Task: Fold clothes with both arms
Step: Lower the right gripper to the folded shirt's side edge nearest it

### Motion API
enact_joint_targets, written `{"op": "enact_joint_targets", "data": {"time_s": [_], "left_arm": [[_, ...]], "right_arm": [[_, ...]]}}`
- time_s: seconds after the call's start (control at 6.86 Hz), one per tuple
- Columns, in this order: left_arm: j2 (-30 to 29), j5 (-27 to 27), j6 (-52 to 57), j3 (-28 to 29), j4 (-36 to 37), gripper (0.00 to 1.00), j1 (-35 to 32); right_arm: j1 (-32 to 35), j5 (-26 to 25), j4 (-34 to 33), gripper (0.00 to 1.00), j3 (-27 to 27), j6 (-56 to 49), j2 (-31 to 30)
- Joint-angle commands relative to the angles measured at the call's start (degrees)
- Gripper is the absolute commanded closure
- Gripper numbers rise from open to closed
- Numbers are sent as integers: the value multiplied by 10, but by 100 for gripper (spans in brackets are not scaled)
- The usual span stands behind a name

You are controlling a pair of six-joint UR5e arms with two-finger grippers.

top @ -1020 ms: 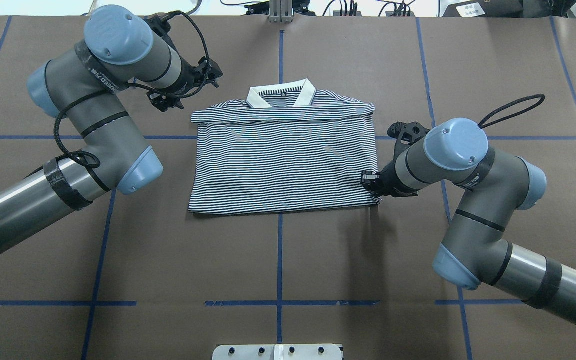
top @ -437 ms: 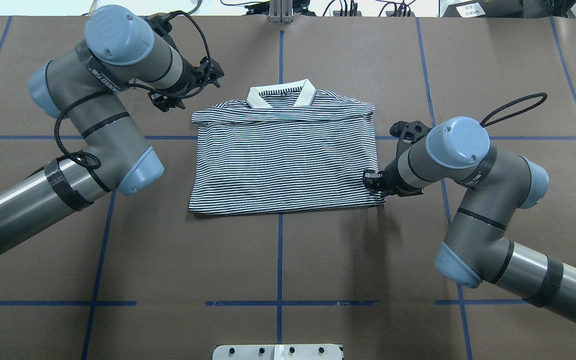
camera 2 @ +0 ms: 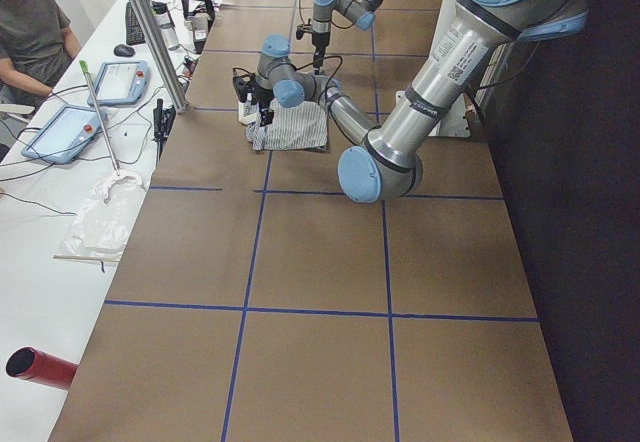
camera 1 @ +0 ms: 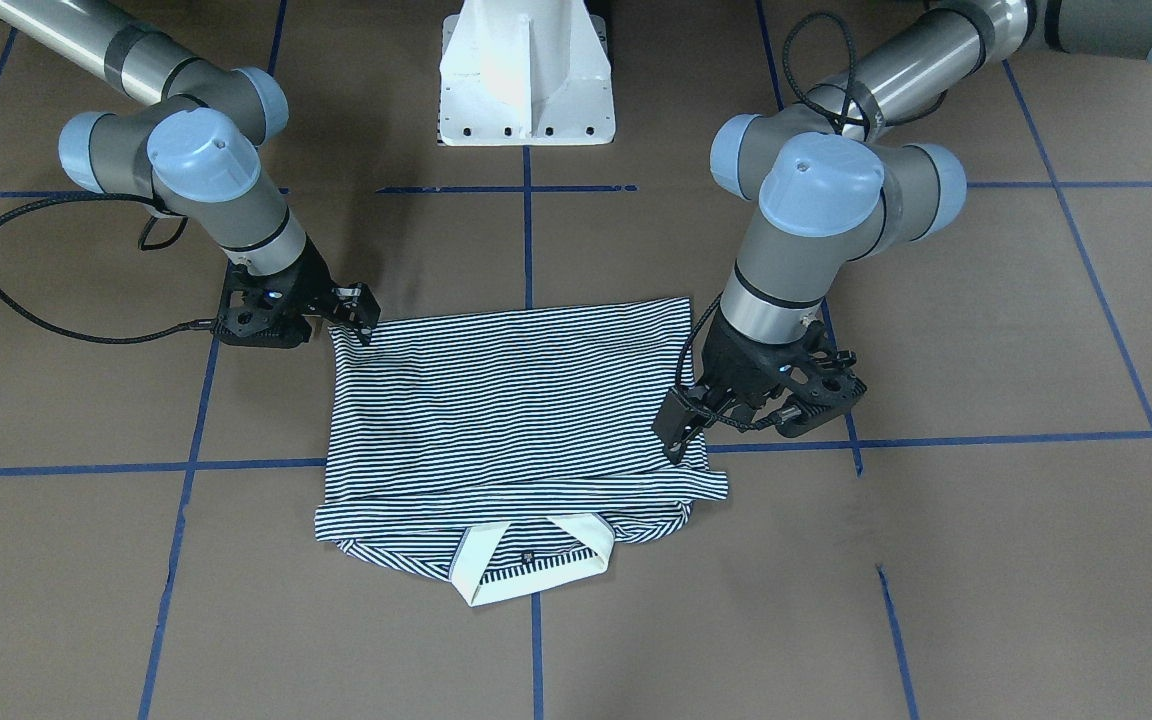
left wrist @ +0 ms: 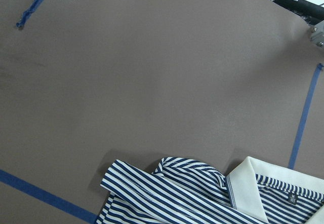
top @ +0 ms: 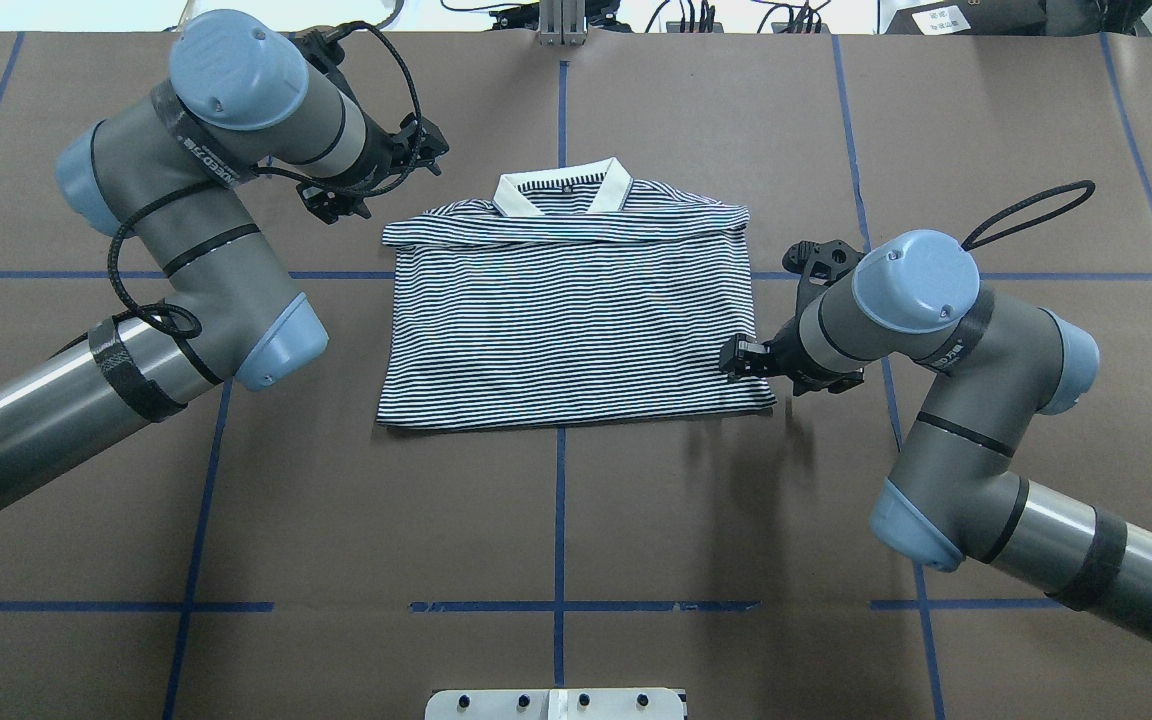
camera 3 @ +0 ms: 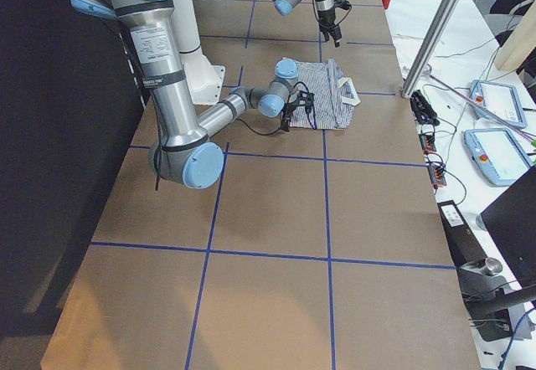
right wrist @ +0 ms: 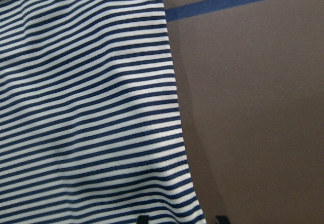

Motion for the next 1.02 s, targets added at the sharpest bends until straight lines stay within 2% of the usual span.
{"op": "enact_joint_targets", "data": {"time_s": [0.0, 0.15, 0.29, 0.44, 0.87], "left_arm": [[0, 0, 0, -2, 0, 0, 0], [0, 0, 0, -2, 0, 0, 0], [0, 0, 0, -2, 0, 0, 0], [0, 1, 0, -2, 0, 0, 0], [0, 0, 1, -5, 0, 0, 0]], "right_arm": [[-6, -2, -12, 0, -4, -3, 2], [-8, 0, -13, 10, -6, -3, 3], [-8, 2, -12, 79, -12, -3, 3], [-9, 2, -12, 100, -13, -3, 4], [-10, 5, -13, 100, -13, -9, 5]]}}
